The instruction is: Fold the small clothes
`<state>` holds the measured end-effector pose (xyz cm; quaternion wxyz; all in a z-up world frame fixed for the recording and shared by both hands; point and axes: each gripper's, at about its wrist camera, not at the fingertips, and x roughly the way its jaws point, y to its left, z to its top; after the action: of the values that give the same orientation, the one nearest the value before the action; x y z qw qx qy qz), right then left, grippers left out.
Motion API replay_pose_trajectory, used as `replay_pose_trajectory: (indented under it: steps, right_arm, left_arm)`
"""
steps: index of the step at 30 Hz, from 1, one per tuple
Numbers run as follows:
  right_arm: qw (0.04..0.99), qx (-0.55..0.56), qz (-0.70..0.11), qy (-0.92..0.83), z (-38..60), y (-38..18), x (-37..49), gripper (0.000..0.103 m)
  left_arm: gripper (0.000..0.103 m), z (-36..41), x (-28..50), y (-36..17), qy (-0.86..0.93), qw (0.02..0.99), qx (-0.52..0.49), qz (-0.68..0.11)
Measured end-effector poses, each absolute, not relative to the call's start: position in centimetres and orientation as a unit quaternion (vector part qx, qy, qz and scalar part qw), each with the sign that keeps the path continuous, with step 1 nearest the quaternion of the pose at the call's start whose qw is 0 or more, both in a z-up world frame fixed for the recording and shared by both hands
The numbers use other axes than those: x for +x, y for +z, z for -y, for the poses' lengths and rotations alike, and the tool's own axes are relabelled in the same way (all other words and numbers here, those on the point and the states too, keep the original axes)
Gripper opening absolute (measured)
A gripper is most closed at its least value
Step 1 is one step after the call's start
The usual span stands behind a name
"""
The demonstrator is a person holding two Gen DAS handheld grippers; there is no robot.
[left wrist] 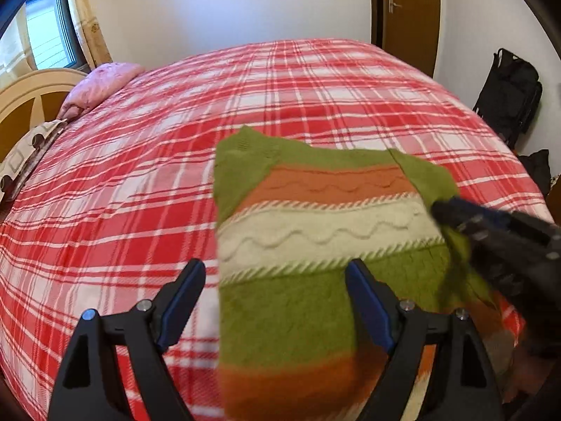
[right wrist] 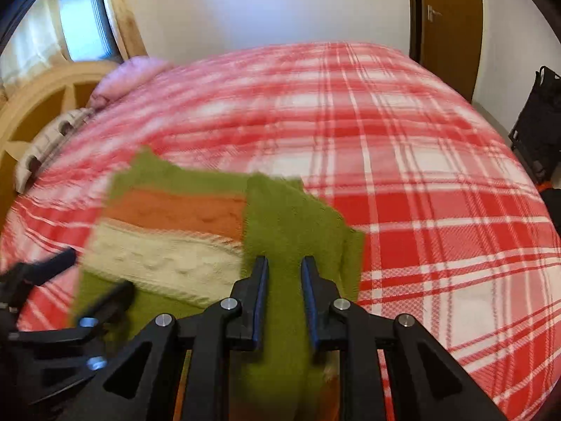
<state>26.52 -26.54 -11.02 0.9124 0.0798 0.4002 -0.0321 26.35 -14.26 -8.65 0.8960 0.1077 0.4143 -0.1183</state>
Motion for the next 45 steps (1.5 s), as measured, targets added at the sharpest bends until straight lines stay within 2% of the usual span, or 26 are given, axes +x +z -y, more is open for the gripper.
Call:
replay_pose_trajectory:
  steps: [3, 5, 9, 15, 16, 18, 20, 21, 33, 38, 45]
  right_arm:
    - [0.914, 0.078, -0.397, -0.044, 27.1, -10.9, 26.8, 0.02]
    - [0.913, 0.084, -0.397, -0.045, 27.6, -10.9, 26.9, 0.02]
    - [0.914, 0.093, -0.392, -0.045, 27.8, -10.8, 26.8, 0.021]
    - [0.931, 0.117, -0.34, -0.055, 27.5, -9.2, 22.5, 0.023]
    - [0.932, 0.127, -0.335, -0.058, 27.6, -9.1, 21.5, 0.025]
    - [0.93, 0.148, -0.33, -0.067, 27.8, -8.9, 19.6, 0.036]
    - [0.93, 0.171, -0.316, -0.074, 27.8, -8.8, 17.3, 0.051]
    - [0.931, 0.178, -0.31, -0.078, 27.7, -8.8, 16.4, 0.052]
    - [0.925, 0.222, -0.302, -0.065, 24.9, -9.1, 10.3, 0.052]
    - [0.92, 0.234, -0.31, -0.051, 24.8, -9.1, 9.9, 0.052]
    - [0.917, 0.248, -0.307, -0.05, 26.7, -8.5, 10.7, 0.052]
  left_arm:
    - [0.087, 14.8, 26.4, -9.1, -0.121, 0.896, 0.11, -0.413]
    - [0.093, 15.0, 26.5, -9.2, -0.117, 0.899, 0.114, -0.407]
    - [0.096, 15.2, 26.9, -9.5, -0.114, 0.899, 0.111, -0.408]
    - [0.101, 15.0, 26.8, -9.4, -0.111, 0.9, 0.114, -0.406]
    - [0.101, 14.9, 26.8, -9.4, -0.112, 0.899, 0.115, -0.408]
    - [0.101, 14.7, 26.4, -9.1, -0.11, 0.898, 0.119, -0.41]
    - [0.101, 14.4, 25.6, -8.6, -0.11, 0.899, 0.12, -0.406]
    - [0.101, 14.2, 25.0, -8.4, -0.113, 0.901, 0.119, -0.402]
    - [0.101, 11.4, 18.0, -7.6, -0.116, 0.909, 0.126, -0.381]
    - [0.101, 10.8, 17.4, -7.1, -0.104, 0.91, 0.139, -0.376]
    - [0.101, 9.2, 19.1, -6.5, -0.117, 0.908, 0.108, -0.387]
